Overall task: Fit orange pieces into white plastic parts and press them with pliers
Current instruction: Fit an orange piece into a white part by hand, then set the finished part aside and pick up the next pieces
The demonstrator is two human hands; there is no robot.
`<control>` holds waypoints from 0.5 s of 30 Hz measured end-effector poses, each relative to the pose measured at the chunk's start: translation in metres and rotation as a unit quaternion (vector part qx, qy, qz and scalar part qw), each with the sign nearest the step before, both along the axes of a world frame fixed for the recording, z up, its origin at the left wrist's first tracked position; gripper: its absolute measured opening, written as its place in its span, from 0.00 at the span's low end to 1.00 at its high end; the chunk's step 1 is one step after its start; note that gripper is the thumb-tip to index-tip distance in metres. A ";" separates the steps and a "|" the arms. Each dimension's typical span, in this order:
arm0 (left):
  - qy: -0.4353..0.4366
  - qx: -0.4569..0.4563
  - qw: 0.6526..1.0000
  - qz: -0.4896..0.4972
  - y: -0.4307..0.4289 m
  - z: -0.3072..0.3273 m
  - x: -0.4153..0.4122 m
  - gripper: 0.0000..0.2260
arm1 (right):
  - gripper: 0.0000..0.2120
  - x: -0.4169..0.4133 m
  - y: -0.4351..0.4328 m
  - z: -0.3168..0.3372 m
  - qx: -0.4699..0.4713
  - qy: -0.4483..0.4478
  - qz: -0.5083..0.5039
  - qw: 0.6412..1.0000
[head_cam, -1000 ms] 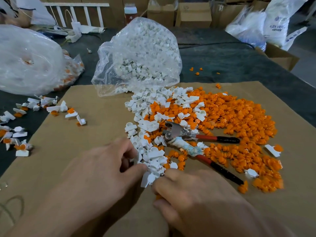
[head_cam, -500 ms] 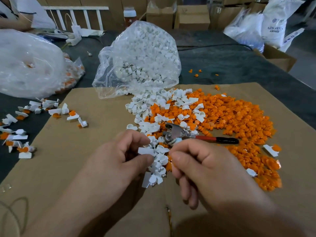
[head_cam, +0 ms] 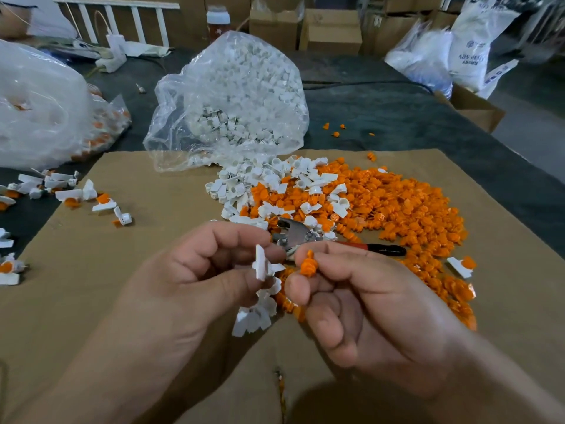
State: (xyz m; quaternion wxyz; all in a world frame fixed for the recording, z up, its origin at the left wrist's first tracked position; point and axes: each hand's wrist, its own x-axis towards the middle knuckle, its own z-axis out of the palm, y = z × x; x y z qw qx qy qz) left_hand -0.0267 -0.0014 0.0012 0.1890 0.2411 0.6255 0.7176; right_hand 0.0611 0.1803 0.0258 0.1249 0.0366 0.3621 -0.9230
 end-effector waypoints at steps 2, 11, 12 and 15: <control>-0.054 0.043 0.997 -0.020 0.003 0.004 0.003 0.22 | 0.11 0.000 0.000 -0.001 0.003 0.003 0.001 1.000; -0.211 0.109 0.971 -0.034 0.008 0.005 0.003 0.24 | 0.08 0.000 -0.009 -0.008 0.186 0.097 -0.105 0.972; -0.217 0.105 0.970 -0.032 0.008 0.004 0.003 0.24 | 0.08 0.000 -0.011 -0.009 0.208 0.108 -0.112 0.966; -0.225 0.092 0.969 -0.041 0.008 0.003 0.002 0.24 | 0.05 0.004 -0.015 -0.010 0.302 0.153 -0.139 0.931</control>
